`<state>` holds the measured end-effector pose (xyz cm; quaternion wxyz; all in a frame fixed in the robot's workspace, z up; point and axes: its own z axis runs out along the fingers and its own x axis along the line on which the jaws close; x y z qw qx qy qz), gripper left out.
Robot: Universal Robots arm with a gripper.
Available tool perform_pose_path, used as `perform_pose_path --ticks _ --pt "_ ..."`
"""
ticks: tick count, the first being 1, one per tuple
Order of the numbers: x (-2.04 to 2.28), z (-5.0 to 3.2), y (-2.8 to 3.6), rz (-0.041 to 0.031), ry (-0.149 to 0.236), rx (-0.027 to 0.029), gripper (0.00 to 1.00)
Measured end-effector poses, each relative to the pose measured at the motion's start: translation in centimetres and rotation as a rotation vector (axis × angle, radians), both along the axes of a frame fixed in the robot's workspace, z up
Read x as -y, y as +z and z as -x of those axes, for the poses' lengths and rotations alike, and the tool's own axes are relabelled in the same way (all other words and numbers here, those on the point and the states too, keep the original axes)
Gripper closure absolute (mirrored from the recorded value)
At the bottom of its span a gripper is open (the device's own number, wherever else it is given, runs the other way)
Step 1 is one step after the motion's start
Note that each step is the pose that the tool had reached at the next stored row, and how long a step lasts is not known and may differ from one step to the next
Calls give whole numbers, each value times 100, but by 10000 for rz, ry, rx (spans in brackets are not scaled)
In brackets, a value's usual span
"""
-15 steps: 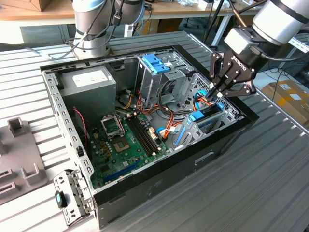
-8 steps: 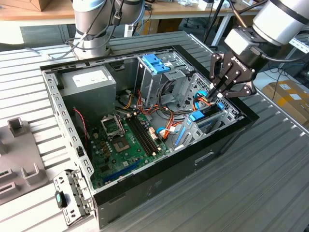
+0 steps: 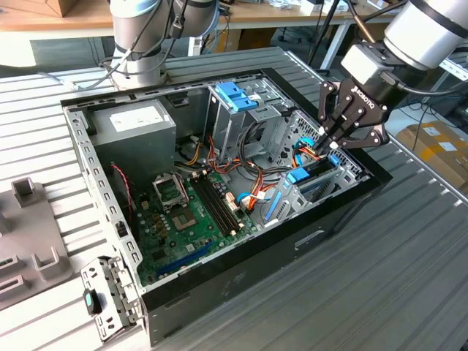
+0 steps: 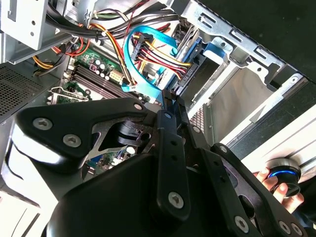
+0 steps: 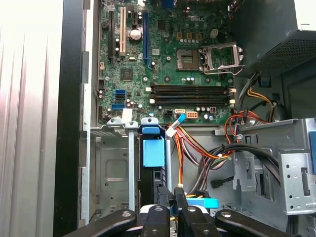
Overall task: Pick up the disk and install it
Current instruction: 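Insert the first disk wire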
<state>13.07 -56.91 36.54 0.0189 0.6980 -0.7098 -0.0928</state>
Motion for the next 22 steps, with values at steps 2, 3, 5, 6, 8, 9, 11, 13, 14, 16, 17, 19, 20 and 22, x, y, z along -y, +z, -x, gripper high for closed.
perform_pose_path --ticks 2,3,5,6,8,9,11,13,14,16,17,19,20,22 --pt "1 0 0 0 0 0 84" --pt "1 0 0 0 0 0 84" --pt "1 0 0 1 -1 0 84" --pt "1 0 0 1 0 0 84" --pt "8 3 0 1 -1 1 84" --pt "10 10 0 0 -3 0 84" --pt "20 35 0 0 -1 0 84" --pt "27 54 -1 0 -1 0 84" --pt "33 59 -2 1 0 0 84" --pt "38 62 -4 0 0 0 84" --pt "38 62 -5 1 0 0 84" --pt "38 55 -7 3 0 0 84" --pt "39 54 -7 5 0 0 84" --pt "38 53 -11 6 -1 0 84"
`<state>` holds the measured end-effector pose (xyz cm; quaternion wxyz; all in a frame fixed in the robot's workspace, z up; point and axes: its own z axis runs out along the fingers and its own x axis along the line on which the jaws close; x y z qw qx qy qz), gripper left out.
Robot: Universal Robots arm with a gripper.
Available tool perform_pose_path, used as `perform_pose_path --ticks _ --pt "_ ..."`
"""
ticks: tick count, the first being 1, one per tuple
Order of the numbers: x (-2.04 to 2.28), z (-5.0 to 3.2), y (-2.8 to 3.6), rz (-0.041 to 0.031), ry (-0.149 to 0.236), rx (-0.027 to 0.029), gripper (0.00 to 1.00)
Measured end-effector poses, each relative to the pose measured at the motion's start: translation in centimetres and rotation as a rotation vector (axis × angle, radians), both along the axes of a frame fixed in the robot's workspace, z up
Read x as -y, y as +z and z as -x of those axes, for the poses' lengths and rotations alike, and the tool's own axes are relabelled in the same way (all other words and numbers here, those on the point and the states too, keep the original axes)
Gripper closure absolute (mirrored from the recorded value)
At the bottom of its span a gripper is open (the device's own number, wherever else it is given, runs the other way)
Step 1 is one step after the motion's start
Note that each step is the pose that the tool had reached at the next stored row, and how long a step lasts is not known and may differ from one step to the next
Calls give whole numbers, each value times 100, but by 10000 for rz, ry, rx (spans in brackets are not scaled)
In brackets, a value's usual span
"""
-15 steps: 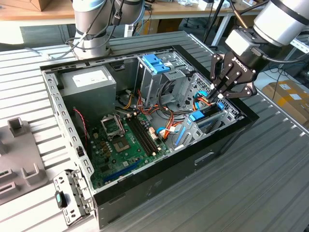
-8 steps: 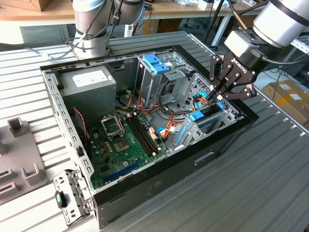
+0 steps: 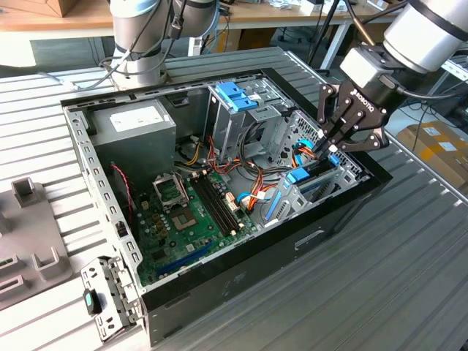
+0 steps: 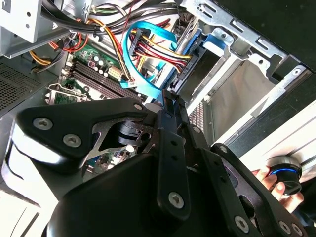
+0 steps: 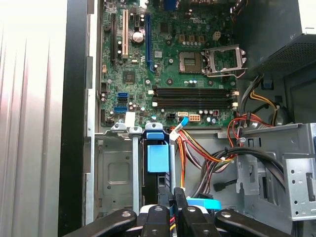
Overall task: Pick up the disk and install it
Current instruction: 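Insert the first disk wire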
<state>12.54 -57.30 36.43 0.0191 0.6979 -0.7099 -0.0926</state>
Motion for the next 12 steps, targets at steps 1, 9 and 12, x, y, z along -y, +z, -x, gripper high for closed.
perform_pose_path --ticks 1,9,12 --pt "0 -1 -2 2 1 0 84" --pt "0 -2 -18 9 0 0 84" --pt "1 -2 -27 12 1 0 84"
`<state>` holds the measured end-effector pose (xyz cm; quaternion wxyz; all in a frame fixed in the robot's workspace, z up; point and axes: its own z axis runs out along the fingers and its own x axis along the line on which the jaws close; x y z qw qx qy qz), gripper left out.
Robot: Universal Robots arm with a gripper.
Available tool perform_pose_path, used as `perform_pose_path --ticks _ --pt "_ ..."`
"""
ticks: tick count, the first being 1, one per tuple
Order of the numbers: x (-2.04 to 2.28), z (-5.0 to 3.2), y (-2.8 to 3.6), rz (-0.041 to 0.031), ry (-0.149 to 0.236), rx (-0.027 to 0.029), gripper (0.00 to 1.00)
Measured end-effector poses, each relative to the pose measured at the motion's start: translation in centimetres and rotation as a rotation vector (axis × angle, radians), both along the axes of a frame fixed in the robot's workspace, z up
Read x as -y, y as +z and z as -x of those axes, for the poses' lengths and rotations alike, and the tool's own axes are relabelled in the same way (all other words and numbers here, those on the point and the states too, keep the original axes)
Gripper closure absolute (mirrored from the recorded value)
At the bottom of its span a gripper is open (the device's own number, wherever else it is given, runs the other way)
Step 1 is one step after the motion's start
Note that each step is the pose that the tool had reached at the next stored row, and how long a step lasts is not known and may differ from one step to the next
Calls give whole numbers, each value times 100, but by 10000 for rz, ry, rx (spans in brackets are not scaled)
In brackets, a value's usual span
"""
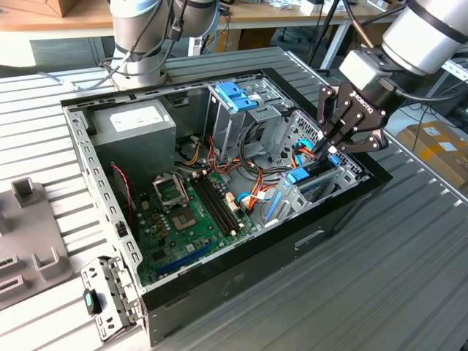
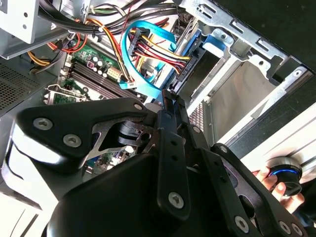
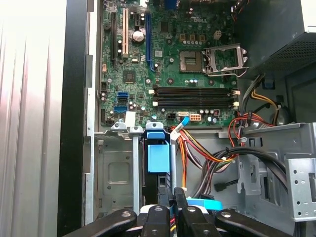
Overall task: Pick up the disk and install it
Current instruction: 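Insert the first disk wire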
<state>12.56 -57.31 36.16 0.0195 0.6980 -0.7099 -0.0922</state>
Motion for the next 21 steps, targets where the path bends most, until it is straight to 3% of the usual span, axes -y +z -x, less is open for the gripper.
perform_pose_path --ticks 21 --pt "3 -5 -34 14 0 0 84"
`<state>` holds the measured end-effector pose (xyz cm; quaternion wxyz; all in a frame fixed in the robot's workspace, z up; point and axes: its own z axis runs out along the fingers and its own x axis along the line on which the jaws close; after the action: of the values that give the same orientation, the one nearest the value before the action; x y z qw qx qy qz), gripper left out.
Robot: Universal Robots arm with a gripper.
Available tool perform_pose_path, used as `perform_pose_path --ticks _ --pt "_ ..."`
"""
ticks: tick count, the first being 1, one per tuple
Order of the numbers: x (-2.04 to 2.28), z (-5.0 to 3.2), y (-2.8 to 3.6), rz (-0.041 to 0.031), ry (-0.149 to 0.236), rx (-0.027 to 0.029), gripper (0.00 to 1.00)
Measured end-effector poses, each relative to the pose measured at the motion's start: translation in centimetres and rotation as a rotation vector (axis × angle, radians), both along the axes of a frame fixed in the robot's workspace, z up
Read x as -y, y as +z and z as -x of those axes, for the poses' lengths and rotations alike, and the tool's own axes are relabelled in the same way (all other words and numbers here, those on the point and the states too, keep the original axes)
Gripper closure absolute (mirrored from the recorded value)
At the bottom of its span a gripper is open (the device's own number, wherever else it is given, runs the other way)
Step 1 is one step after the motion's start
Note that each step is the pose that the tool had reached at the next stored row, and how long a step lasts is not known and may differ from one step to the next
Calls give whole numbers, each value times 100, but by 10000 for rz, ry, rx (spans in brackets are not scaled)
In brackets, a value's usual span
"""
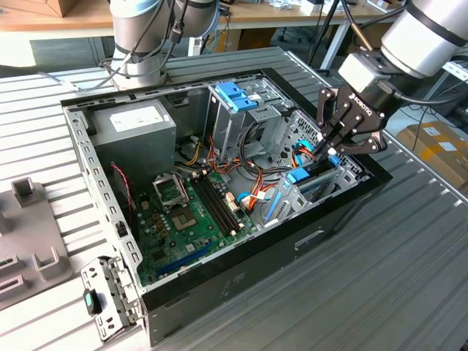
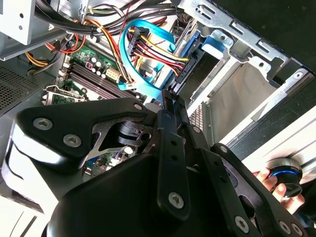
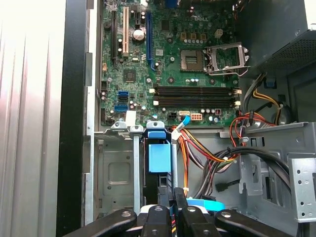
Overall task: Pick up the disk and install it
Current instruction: 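Insert the first disk wire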
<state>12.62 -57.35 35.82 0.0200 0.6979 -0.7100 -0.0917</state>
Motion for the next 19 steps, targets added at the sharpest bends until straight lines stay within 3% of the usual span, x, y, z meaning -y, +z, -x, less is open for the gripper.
perform_pose_path --ticks 19 --pt "0 -20 -35 16 0 0 84"
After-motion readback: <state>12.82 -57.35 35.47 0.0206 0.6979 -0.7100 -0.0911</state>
